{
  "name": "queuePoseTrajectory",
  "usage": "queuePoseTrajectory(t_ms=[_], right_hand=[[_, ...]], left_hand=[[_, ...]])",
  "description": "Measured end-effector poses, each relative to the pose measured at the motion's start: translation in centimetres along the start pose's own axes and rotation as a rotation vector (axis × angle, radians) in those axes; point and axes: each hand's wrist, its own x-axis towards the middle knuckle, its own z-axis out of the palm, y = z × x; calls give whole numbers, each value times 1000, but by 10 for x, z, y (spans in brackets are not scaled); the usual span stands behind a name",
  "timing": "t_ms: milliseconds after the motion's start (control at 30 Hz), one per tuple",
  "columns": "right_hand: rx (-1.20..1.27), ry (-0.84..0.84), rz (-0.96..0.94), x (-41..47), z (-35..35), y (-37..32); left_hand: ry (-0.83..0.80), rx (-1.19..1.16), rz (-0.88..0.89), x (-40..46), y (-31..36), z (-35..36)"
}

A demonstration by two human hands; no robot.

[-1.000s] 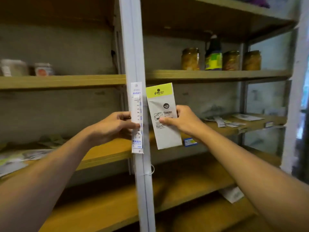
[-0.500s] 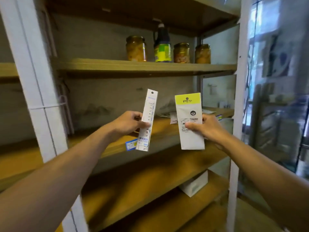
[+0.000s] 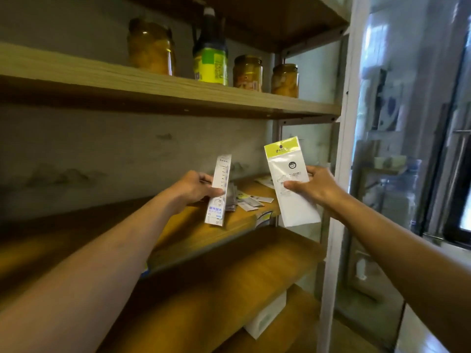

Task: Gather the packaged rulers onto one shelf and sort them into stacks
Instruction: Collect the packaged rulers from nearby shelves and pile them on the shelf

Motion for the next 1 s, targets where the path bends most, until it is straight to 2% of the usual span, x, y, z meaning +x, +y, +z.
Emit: queuePoseTrajectory(t_ms=[200,300,567,667,767,867,1000], right_hand=[[3,-31,-19,70,-8,31],[-29,-153,-15,117,-8,48],[-32,-356,-64,229,6,87],[-181,-456,-82,253,14,102],[-432,-488,-159,263,17,109],[-622,-504,-213,264,15,109],[-721,-429,-344,253,26,84]], left_hand=[[51,103,-37,66,0,36],[104,206,-9,96,-3,51],[304,719,-54,103,-25,52],[425,949,-65,86,-23,39],[444,1195,-237,59,-14,24],[427,1263,-321,31,-1,14],[486,1247,-341,-11,11,8]])
